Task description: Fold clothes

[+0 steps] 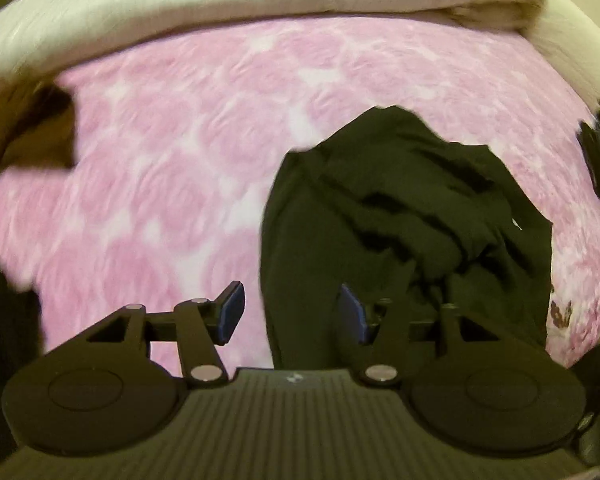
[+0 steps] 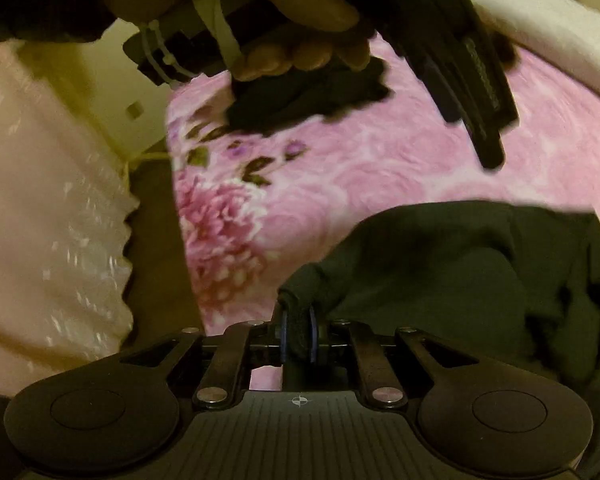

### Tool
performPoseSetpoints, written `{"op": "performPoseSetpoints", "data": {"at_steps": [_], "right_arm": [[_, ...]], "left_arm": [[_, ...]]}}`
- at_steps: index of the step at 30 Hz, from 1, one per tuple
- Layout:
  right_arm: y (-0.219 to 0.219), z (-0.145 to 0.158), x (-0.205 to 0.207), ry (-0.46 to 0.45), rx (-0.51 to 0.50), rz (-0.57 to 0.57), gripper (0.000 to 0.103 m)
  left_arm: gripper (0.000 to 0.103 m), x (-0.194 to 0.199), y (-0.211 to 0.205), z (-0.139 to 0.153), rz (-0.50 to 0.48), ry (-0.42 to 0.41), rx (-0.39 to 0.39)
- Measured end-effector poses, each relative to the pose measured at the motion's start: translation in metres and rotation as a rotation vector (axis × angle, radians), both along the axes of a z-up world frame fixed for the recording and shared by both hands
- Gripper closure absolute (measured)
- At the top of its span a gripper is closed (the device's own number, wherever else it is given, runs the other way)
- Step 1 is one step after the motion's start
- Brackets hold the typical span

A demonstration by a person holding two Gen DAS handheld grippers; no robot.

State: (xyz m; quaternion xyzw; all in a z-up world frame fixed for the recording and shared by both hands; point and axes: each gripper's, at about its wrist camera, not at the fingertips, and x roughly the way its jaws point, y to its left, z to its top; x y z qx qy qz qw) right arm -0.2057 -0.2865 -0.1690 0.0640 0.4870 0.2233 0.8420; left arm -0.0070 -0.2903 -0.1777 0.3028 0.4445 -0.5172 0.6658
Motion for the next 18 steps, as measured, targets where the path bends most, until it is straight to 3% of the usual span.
{"op": "performPoseSetpoints", "data": {"at_steps": [1,3,4,10,13,16,18], "right_arm": [[-0.015,0.0,-0.004,0.015,-0.001,-0.065,0.068],[-0.048,0.0,-0.014,0.029,-0.023,-0.185,0.052],[-0.065,-0.001,-0.02,0.038,-0.041,-0.247,0.049],[-0.189,-0.038,-0.077,0.189,-0.246,-0.748,0.044],[-0.233,-0.064,-0.107,0.262,-0.222,-0.957,0.039],[-0.247,-0.087,-0.124,0.267,-0.116,-1.042,0.036],[-0.249,-0.095,-0.123,0.245,-0.069,-1.033,0.036]], "left_arm": [[0.051,-0.001,-0.011,-0.004,-0.035,-0.008,-0.005],[0.049,-0.004,-0.038,-0.015,-0.109,-0.021,-0.012],[0.045,-0.007,-0.054,-0.021,-0.151,-0.029,-0.012],[0.039,-0.027,-0.156,-0.07,-0.393,-0.104,-0.014],[0.039,-0.028,-0.208,-0.097,-0.458,-0.134,-0.014],[0.039,-0.032,-0.254,-0.123,-0.521,-0.158,-0.004],[0.042,-0.037,-0.269,-0.138,-0.582,-0.18,0.03]]}}
